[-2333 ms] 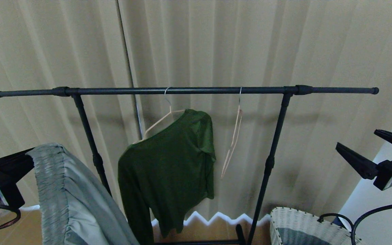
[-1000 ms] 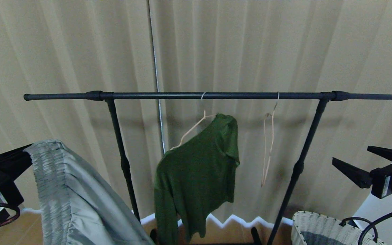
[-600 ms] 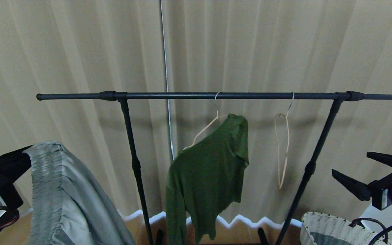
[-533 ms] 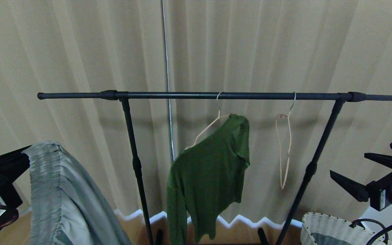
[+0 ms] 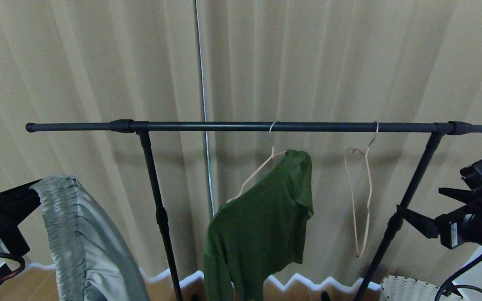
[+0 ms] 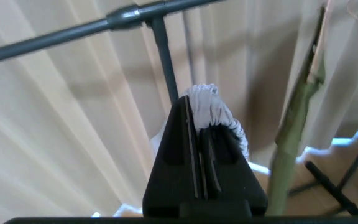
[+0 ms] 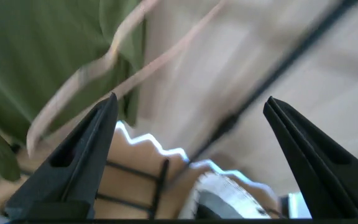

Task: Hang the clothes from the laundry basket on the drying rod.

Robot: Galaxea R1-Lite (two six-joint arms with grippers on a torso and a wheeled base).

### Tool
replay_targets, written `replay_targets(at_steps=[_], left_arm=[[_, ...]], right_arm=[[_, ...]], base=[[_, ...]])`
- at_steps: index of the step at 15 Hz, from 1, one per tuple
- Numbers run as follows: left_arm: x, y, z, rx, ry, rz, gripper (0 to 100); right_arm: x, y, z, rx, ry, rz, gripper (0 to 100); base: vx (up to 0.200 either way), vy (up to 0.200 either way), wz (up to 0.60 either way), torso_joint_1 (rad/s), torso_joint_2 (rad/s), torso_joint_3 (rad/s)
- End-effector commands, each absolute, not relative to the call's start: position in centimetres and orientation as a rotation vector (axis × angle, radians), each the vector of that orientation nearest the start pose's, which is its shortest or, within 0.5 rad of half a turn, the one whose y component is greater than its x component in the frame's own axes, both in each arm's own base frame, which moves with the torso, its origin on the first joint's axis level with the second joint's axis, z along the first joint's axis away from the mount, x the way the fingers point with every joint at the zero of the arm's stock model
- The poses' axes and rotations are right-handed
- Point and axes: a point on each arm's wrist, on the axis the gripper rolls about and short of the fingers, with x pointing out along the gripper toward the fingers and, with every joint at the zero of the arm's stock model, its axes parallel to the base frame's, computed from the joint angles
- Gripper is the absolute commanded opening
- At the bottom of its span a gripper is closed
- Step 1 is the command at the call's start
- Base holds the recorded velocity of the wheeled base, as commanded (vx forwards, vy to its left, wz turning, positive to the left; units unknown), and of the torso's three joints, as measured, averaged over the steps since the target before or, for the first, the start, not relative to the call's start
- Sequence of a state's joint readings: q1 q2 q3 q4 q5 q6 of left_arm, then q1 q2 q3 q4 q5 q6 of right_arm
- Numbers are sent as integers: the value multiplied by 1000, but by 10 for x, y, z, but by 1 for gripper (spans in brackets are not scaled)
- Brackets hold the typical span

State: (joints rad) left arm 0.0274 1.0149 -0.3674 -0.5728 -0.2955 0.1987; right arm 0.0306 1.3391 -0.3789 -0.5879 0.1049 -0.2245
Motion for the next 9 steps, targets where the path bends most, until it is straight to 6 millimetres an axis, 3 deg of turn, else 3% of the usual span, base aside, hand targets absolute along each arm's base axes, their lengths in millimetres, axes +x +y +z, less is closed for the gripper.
replay_targets(at_steps=[1,4,9], left_arm=[[127,-3,201,186,49,-276,0],[127,-4,201,186,48,-284,0],[126,-4,200,188,48,-284,0]], right_arm=[[205,25,152,-173,388,196,100],[224,48,147,-133,420,192,100],[253,56,129,-141,497,91,100]], base=[[0,0,0,0,0,0],[0,0,0,0,0,0],[0,0,0,0,0,0]])
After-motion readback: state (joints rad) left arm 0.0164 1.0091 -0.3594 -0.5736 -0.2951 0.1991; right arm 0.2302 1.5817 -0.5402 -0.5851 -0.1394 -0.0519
